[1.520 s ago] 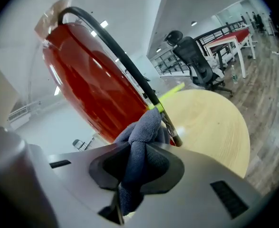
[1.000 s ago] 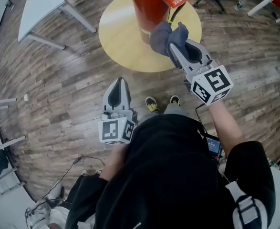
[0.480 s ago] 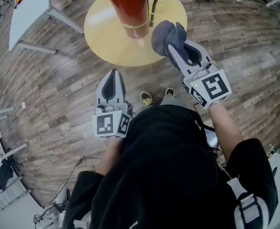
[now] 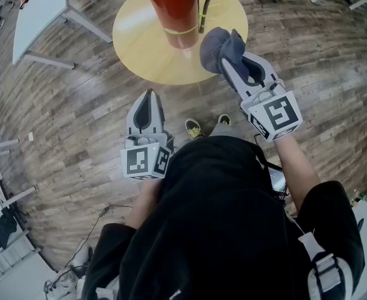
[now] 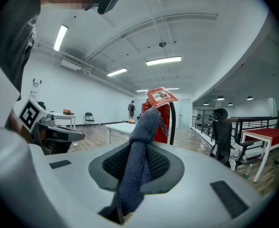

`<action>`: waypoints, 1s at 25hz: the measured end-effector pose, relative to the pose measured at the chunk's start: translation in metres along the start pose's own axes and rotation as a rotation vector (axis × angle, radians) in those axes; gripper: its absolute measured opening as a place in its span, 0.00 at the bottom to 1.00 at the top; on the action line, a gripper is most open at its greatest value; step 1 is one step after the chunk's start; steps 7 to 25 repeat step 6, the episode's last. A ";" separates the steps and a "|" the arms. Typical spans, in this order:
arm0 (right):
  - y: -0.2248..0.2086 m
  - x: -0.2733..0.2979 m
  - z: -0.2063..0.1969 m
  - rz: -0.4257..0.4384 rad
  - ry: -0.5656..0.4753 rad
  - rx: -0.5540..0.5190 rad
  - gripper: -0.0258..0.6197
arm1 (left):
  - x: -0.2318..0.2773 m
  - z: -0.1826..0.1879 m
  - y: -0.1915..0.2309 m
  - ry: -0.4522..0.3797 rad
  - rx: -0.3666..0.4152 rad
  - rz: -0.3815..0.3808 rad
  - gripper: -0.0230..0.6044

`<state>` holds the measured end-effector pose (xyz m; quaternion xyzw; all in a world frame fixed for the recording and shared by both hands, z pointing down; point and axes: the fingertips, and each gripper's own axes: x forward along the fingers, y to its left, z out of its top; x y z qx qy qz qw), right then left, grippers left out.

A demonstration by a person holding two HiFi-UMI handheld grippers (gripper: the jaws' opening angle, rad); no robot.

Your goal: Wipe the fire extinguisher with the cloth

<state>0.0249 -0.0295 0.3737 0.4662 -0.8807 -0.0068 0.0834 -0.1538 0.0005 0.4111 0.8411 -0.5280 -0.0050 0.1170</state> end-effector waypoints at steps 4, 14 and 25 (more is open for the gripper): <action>0.004 0.004 0.001 0.007 0.002 -0.011 0.14 | 0.000 -0.001 0.006 -0.002 -0.013 0.005 0.06; 0.004 0.005 0.001 0.005 0.005 -0.012 0.14 | 0.000 -0.001 0.007 -0.005 -0.014 0.004 0.06; 0.004 0.005 0.001 0.005 0.005 -0.012 0.14 | 0.000 -0.001 0.007 -0.005 -0.014 0.004 0.06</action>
